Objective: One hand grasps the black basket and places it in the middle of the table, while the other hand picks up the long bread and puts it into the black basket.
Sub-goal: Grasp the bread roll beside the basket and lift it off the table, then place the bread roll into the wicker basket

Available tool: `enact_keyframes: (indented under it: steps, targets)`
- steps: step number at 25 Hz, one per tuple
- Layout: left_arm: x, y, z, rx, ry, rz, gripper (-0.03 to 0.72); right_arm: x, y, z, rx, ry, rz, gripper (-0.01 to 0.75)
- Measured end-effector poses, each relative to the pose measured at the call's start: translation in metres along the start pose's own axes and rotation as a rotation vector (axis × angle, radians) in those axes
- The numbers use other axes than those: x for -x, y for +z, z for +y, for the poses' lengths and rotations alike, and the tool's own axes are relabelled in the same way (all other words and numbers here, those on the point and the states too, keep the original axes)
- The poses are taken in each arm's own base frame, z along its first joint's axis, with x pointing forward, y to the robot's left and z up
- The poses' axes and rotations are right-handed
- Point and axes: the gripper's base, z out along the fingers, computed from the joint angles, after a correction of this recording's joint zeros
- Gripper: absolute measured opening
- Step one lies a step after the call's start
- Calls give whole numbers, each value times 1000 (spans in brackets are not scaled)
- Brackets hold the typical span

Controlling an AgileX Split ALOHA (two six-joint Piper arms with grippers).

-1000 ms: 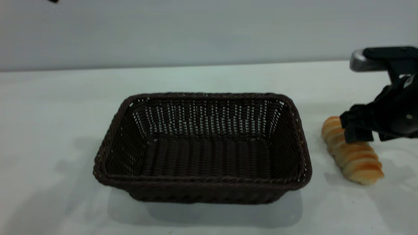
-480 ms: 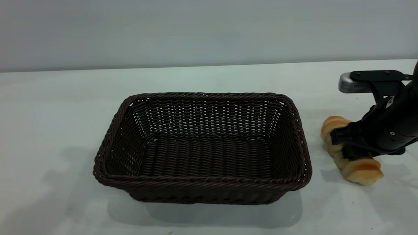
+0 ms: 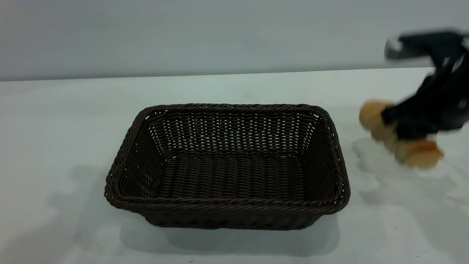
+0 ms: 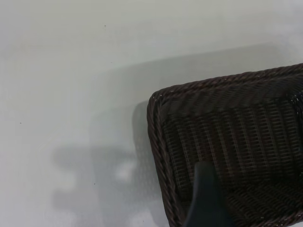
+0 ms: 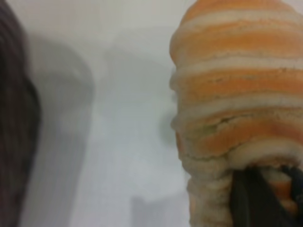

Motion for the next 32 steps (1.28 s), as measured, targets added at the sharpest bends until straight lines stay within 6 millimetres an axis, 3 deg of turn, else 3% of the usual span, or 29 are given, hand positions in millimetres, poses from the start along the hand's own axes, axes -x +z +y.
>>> enact_keyframes:
  steps: [6, 12, 18, 24, 27, 32]
  targets:
    - [0, 0, 0, 0, 0, 0, 558, 26, -58, 18, 51, -39, -125, 46]
    - [0, 0, 0, 0, 2, 0, 558, 26, -88, 78, 184, -183, -205, 46]
    - [0, -2, 0, -1, 3, -4, 558, 11, -80, 131, 287, -301, -257, 46]
    - [-1, -13, -1, -4, 7, -34, 557, -2, -53, 154, 314, -359, -301, 63]
    - [-1, -19, -2, -5, 10, -47, 557, -8, -42, 156, 316, -361, -287, 124]
    - [-4, -24, -2, -5, 12, -36, 557, -10, -37, 156, 321, -354, -286, 292]
